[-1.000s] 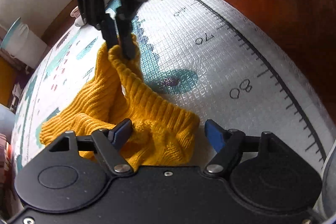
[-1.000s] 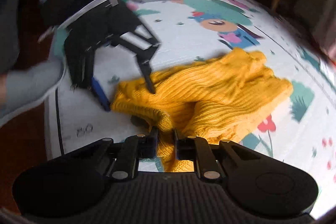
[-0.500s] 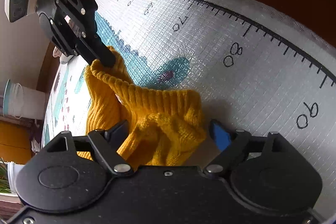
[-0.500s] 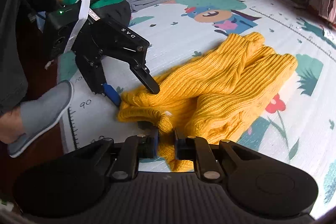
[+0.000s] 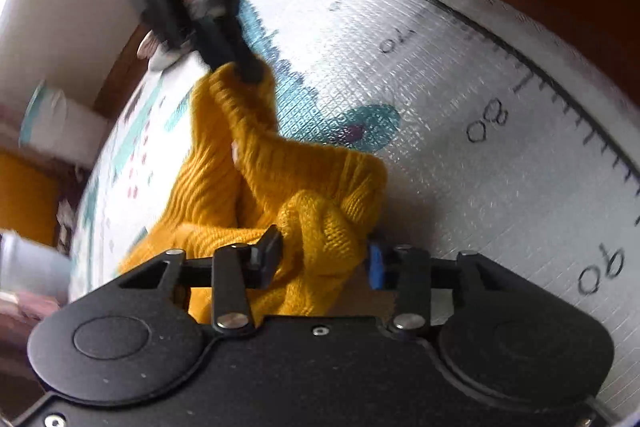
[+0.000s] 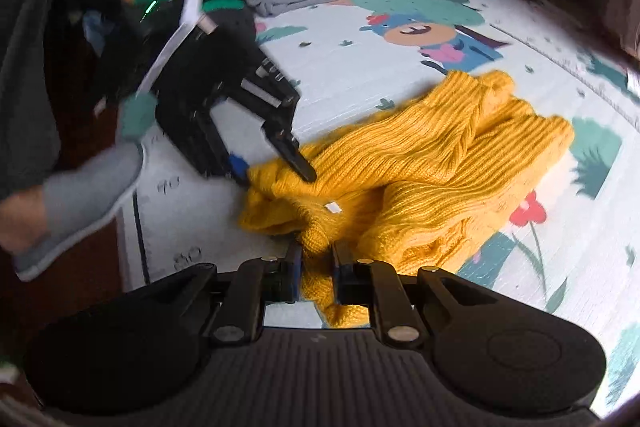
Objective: Fold clothes
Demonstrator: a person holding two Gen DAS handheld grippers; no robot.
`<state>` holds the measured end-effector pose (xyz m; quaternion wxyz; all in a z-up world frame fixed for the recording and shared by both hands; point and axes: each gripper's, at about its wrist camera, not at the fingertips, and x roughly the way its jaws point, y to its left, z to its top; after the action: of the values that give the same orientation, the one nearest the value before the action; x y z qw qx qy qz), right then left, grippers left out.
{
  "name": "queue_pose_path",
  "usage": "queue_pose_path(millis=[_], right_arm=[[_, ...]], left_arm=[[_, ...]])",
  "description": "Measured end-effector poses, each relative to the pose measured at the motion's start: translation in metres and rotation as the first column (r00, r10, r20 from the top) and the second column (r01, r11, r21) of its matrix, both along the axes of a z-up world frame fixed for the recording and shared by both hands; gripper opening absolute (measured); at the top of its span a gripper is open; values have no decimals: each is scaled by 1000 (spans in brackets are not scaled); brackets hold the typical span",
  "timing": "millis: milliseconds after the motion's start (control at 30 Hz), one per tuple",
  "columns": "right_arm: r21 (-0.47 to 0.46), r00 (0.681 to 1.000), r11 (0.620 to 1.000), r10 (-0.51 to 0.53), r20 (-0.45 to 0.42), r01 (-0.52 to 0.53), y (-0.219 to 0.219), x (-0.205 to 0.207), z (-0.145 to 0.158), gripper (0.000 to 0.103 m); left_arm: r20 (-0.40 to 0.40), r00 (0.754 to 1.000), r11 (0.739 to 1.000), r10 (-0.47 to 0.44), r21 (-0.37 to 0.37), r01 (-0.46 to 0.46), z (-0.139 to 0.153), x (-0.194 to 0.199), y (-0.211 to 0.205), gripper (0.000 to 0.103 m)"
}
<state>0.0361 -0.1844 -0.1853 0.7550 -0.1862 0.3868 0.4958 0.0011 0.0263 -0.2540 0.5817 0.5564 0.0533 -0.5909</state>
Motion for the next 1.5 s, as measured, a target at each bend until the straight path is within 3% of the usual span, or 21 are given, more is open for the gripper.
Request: queue_pose_path(millis=[100, 133, 167, 233, 267, 367, 467, 533, 600, 633, 700, 767, 867, 1100, 1233, 1367, 1433, 1500], right_arm=[[-54, 994, 998, 46, 100, -41, 4, -17, -3, 22], [-74, 987, 995, 71, 144, -61, 5, -25, -4, 28], [-94, 977, 993, 91, 192, -75, 5, -33, -4, 46], [-152, 931, 983, 150, 334, -104, 2, -56, -9, 72], [-179, 898, 977, 180, 401, -115, -1, -66, -11, 80], [-254, 841, 958, 243, 483, -131, -8, -78, -21, 80], [-307, 810, 939, 298, 505, -155, -10, -75, -36, 78], [-372, 755, 909, 377, 536, -190, -5, -73, -52, 78], [-432, 724, 874, 445, 527, -222, -2, -69, -66, 78], [-416, 714, 877, 451, 535, -243, -3, -67, -67, 80], [-398, 728, 881, 447, 520, -257, -3, -60, -65, 80], [-380, 752, 884, 441, 490, -272, -3, -56, -62, 65], [-340, 792, 900, 411, 451, -273, -4, -51, -57, 51], [-243, 857, 939, 326, 398, -244, -2, -38, -52, 45], [-192, 892, 957, 276, 359, -219, -4, -31, -47, 43], [-155, 920, 968, 239, 312, -199, -4, -24, -43, 42], [-144, 933, 972, 222, 283, -187, -4, -20, -42, 42], [-147, 939, 970, 225, 261, -192, -2, -17, -40, 40]], left_arm=[[-53, 998, 999, 23, -22, -24, 7, 6, 0, 35], [-73, 997, 999, 30, -29, -32, 9, 8, 1, 35], [-94, 995, 998, 36, -40, -40, 12, 11, 2, 35], [-133, 990, 996, 53, -62, -62, 17, 16, 2, 35], [-152, 986, 995, 63, -73, -75, 19, 18, 2, 34], [-200, 976, 989, 88, -102, -111, 28, 24, 3, 34], [-219, 972, 988, 86, -107, -111, 31, 28, -1, 34], [-203, 977, 992, 66, -88, -85, 30, 27, 1, 34], [-173, 984, 997, 34, -60, -45, 29, 25, 4, 34], [-170, 985, 998, 28, -55, -38, 29, 24, 4, 34], [-154, 988, 997, 31, -59, -40, 28, 23, 2, 39], [-125, 990, 993, 61, -89, -73, 26, 17, 5, 49], [-149, 974, 972, 170, -139, -190, 14, 8, 4, 51], [-83, 949, 923, 303, -221, -314, 0, -23, 1, 54], [-19, 957, 932, 288, -225, -285, -8, -37, -1, 60], [130, 964, 956, 230, -216, -199, -16, -39, -8, 61], [146, 968, 971, 204, -158, -180, -19, -34, -14, 53], [93, 973, 971, 211, -131, -198, -13, -26, -17, 41]])
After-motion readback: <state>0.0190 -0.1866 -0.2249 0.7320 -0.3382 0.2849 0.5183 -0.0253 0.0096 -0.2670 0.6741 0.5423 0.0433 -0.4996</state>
